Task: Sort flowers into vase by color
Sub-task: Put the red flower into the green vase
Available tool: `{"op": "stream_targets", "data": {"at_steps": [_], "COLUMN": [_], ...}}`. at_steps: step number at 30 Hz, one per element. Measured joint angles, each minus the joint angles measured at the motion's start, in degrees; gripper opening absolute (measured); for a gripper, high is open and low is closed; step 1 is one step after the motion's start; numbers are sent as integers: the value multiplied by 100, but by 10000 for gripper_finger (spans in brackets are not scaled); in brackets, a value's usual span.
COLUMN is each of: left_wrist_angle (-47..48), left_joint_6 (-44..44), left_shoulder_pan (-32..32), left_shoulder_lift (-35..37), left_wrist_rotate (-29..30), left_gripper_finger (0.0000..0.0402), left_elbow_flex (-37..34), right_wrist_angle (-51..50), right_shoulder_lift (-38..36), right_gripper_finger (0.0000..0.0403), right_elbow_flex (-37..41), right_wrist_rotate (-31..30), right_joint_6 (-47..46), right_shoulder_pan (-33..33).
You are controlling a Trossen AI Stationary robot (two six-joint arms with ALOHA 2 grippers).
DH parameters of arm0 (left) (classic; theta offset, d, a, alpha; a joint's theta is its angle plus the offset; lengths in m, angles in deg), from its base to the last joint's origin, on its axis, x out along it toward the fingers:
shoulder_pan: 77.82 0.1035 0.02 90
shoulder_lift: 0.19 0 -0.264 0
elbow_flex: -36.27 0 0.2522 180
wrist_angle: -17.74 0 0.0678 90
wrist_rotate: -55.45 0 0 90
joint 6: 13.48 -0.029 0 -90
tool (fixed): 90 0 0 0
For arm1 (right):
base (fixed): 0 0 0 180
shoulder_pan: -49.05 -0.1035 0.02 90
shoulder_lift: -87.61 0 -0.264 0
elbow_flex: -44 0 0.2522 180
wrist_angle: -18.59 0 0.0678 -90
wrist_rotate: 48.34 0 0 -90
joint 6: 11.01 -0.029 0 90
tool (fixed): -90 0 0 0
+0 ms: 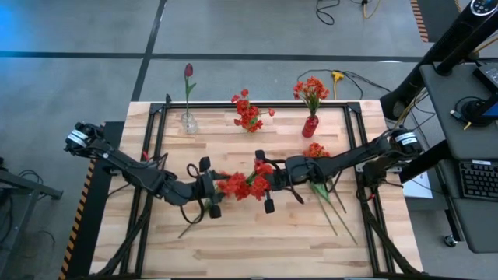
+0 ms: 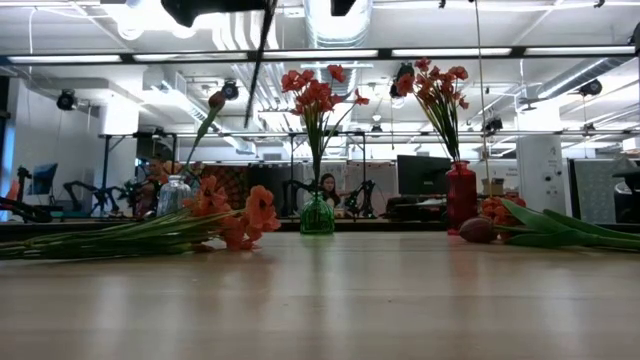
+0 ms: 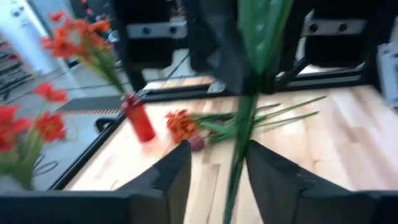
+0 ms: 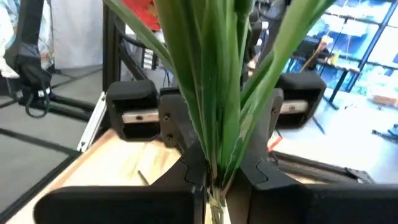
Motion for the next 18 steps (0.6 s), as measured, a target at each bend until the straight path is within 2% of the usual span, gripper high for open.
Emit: {"op": "stream_targets", "data": {"at_steps": [4, 12, 15, 18], "left_wrist_angle": [559, 1717, 2153, 2619], "left_joint_6": [196, 376, 386, 385], "left_shoulder_pan": [0, -1, 0, 0], "left_shoulder_lift": [208, 855, 1143, 1418], "left_wrist_rotate": [142, 240, 494, 783], "left_gripper_finger": [174, 189, 190, 190], "left_elbow_flex": [0, 0, 0, 0], "right_wrist_angle": [-617, -2385, -2861, -2765], "right_shoulder_lift": [-171, -630, -860, -1088], "right_gripper_finger": [23, 23, 23, 23], "right_elbow_flex": [-147, -436, -335, 19], "right_wrist_rotate": [-333, -1974, -2084, -2065], "right_joint_6": [-78, -62, -290, -510], "right_shoulder_pan": [48, 189, 445, 692]}}
